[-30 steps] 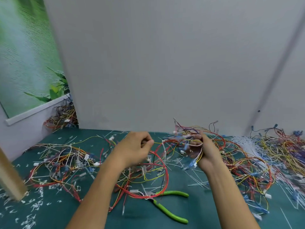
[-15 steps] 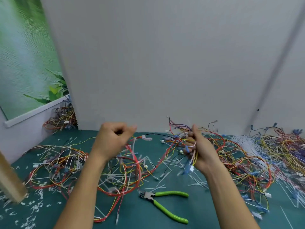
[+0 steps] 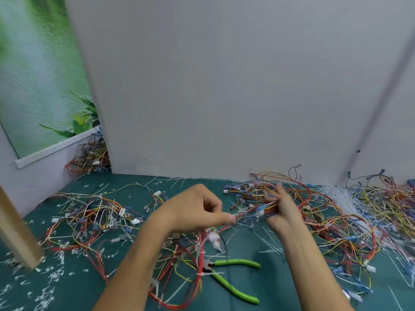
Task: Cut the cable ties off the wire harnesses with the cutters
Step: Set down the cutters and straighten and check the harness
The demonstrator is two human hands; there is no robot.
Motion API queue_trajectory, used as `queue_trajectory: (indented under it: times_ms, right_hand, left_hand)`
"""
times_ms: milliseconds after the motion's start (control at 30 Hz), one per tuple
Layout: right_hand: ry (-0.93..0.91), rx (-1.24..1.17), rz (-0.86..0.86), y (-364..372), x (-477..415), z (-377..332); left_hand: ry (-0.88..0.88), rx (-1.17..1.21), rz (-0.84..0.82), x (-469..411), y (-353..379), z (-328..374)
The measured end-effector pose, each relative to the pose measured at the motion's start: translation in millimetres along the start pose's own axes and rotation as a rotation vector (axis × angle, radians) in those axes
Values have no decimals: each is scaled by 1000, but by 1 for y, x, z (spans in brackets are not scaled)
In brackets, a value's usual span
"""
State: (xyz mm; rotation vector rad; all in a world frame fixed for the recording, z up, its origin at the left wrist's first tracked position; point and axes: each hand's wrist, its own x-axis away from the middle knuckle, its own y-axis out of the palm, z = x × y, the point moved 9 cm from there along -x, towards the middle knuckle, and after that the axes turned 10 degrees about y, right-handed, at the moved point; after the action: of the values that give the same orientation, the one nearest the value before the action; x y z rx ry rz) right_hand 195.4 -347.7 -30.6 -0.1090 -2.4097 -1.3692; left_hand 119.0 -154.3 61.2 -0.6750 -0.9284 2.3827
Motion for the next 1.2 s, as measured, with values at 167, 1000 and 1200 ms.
queue_trajectory:
  times_ms: [167, 1000, 1200]
  right_hand:
    - [219, 82, -270, 16, 20, -16]
    - [-262, 380, -348, 70, 81, -45]
    - [-235, 397, -438, 75, 88, -45]
  left_hand:
    - [-343, -272, 290, 38, -82, -69]
    - [-587, -403, -100, 6, 24, -96]
    - [-1000, -646, -57, 35, 12, -137]
